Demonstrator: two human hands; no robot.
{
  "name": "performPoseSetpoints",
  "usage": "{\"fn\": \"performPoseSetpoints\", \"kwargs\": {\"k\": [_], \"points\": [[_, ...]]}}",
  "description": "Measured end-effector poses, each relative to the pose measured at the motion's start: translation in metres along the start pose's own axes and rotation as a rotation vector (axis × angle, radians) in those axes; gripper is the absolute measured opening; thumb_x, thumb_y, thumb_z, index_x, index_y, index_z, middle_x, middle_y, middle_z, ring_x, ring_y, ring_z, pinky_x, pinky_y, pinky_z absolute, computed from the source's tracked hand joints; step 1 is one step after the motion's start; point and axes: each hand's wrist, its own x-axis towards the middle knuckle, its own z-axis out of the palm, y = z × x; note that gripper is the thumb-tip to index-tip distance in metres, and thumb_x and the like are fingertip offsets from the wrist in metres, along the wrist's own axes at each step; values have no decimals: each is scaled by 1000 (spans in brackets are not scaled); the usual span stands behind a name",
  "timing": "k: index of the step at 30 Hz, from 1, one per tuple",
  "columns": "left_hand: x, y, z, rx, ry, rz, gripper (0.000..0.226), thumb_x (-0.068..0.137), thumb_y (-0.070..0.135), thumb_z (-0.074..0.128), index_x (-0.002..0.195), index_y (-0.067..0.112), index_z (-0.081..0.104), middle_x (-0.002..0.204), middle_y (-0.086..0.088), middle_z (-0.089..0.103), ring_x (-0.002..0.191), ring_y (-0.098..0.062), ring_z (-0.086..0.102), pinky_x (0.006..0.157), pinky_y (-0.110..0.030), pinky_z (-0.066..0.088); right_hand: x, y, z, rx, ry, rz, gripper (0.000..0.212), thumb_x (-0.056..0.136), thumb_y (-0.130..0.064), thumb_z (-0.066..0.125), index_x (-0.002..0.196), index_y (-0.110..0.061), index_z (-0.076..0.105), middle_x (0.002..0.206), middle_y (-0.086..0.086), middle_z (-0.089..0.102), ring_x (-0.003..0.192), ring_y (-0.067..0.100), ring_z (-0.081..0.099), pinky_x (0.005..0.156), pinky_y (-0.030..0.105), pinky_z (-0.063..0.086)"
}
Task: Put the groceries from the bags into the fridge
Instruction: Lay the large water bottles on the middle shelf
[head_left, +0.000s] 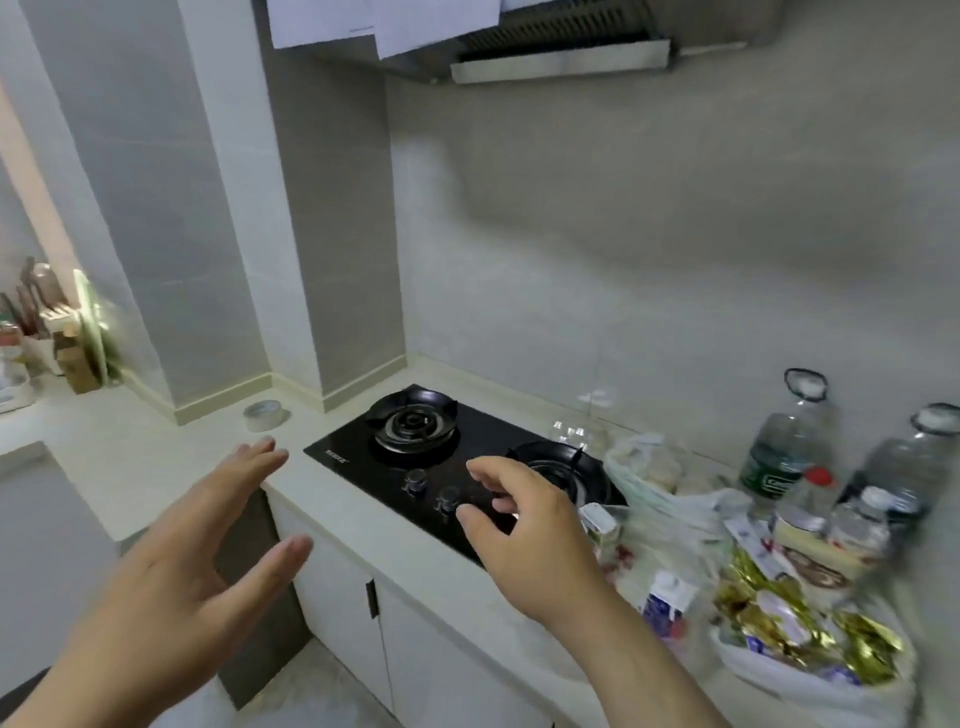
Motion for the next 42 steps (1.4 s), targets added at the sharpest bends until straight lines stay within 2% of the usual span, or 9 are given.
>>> {"fn": "performPoseSetpoints", "kwargs": {"k": [4, 7, 10, 15, 25, 31, 35, 39, 42], "points": [[42, 7, 43, -143, -77, 77, 56, 73, 77, 49, 125, 74, 29, 135, 54, 24, 129, 9, 34, 101, -35, 42, 5, 26, -35, -75, 126, 127, 38, 91, -33, 62, 128, -40, 56, 120, -30, 54, 109, -3, 54, 94, 18, 46], [77, 11, 78, -270, -142, 126, 53, 77, 65, 61, 120, 75, 33, 134, 53, 28, 127, 16, 36, 77, -24, 48, 9, 40, -55, -121, 225, 227, 40, 92, -33, 62, 131, -40, 54, 121, -30, 52, 110, -4, 53, 93, 15, 44], [110, 5, 110, -366, -229, 174, 52, 77, 61, 64, 115, 79, 33, 126, 60, 27, 128, 19, 32, 86, -38, 47, 15, 48, -67, -201, 314, 306, 40, 93, -34, 62, 132, -39, 53, 118, -32, 50, 106, -8, 51, 87, 8, 39], [160, -2, 152, -443, -364, 283, 52, 77, 58, 64, 115, 77, 34, 127, 59, 28, 121, 33, 23, 100, -25, 32, 20, 53, -75, -329, 449, 423, 40, 93, -34, 61, 133, -37, 54, 112, -35, 45, 108, -7, 47, 89, 8, 37], [207, 37, 233, -580, -586, 363, 52, 82, 39, 69, 124, 53, 42, 120, 44, 37, 110, -3, 49, 94, -27, 37, -7, 74, -104, -370, 705, 601, 39, 88, -26, 67, 126, -35, 60, 113, -28, 58, 107, -3, 57, 93, 20, 47], [217, 79, 278, -601, -662, 385, 56, 85, 30, 67, 134, 44, 45, 126, 31, 47, 105, 25, 40, 88, -8, 31, -24, 105, -135, -331, 789, 645, 37, 87, -25, 68, 106, -53, 54, 102, -36, 56, 99, -11, 58, 85, 12, 45], [220, 109, 308, -588, -677, 367, 53, 85, 32, 67, 132, 46, 45, 131, 29, 44, 123, 9, 37, 97, -19, 30, -28, 135, -168, -307, 814, 640, 35, 88, -23, 69, 114, -44, 59, 107, -34, 59, 100, -15, 56, 81, 3, 41], [226, 141, 344, -589, -724, 327, 52, 79, 62, 62, 127, 54, 45, 124, 43, 42, 86, 24, 47, 80, -13, 38, -30, 171, -209, -279, 830, 647, 36, 88, -23, 68, 107, -50, 55, 111, -28, 61, 106, -3, 59, 92, 21, 48], [231, 167, 372, -584, -716, 297, 60, 76, 69, 59, 131, 52, 44, 133, 36, 41, 93, 23, 46, 83, -21, 40, -26, 197, -242, -241, 839, 661, 35, 87, -23, 69, 115, -41, 59, 106, -29, 59, 106, 0, 59, 93, 22, 47]]}}
